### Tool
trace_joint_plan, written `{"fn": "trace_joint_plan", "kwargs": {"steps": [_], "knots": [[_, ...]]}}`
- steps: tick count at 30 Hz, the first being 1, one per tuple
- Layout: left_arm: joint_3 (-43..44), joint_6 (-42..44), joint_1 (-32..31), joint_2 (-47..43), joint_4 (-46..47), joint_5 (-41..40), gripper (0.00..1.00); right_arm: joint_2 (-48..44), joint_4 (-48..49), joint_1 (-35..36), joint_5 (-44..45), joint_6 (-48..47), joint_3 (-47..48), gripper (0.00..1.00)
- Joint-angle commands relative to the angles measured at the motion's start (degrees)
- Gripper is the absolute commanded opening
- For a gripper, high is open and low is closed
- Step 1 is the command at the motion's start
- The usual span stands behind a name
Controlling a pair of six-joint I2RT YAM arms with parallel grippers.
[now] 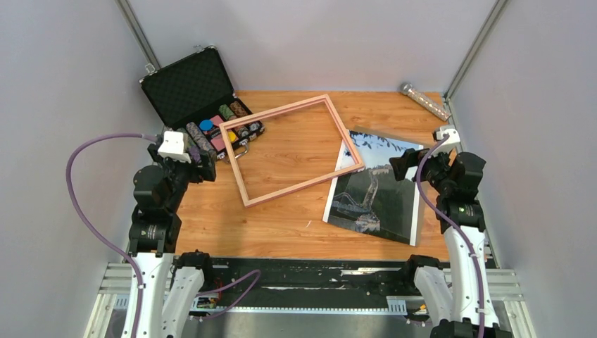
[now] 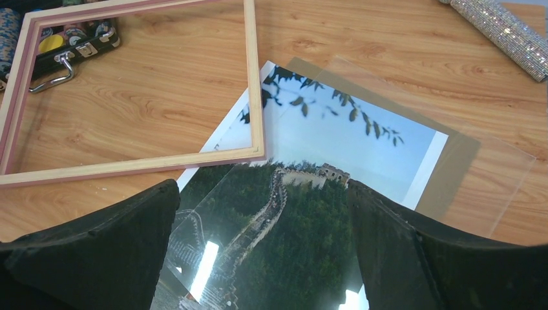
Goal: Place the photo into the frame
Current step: Adjust the photo frame at the center of the board.
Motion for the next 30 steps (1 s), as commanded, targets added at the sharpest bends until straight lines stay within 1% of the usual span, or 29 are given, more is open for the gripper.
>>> {"fn": "trace_joint_plan", "kwargs": {"steps": [1,5,8,10,13,15,16,18,20,22,27,30], "knots": [[1.6,1.9,0.4,0.2,-1.2,0.4,1.00,0.8,1.3,-0.1,-2.0,0.1,1.9,1.00],[3.8,3.7,0.4,0.6,-3.7,0.8,1.00,1.7,1.4,-0.1,-4.3,0.3,2.5,1.00],[5.4,4.9,0.4,1.8,-4.5,3.2,1.00,3.5,2.0,1.0,-5.7,0.5,3.5,1.00],[6.1,4.5,0.4,3.5,-4.6,3.5,1.00,5.7,2.7,3.2,-3.6,0.9,4.7,1.00],[7.5,5.3,0.4,7.7,-5.3,5.0,1.00,10.9,3.3,8.4,2.1,0.3,7.8,1.00],[7.9,5.8,0.4,10.1,-5.5,6.2,1.00,14.8,4.8,14.5,7.7,-0.8,9.2,1.00],[7.9,6.0,0.4,10.8,-5.4,6.6,1.00,17.9,6.5,17.0,10.9,-1.4,9.7,1.00],[7.7,5.8,0.4,12.8,-5.0,8.1,1.00,23.7,9.4,20.2,13.9,-2.1,11.1,0.98],[7.4,5.6,0.4,14.6,-4.2,9.2,1.00,30.3,11.2,21.6,14.7,-1.7,14.3,0.95],[7.2,5.6,0.4,16.1,-3.6,9.8,1.00,37.6,12.3,22.0,14.6,-1.3,18.6,0.93],[5.8,5.7,0.4,17.2,-2.0,9.9,1.00,55.9,10.8,22.9,13.8,-2.6,32.5,0.91],[5.2,5.5,0.4,16.9,-1.1,10.2,1.00,66.2,7.4,23.0,14.9,-3.4,41.9,0.85]]}}
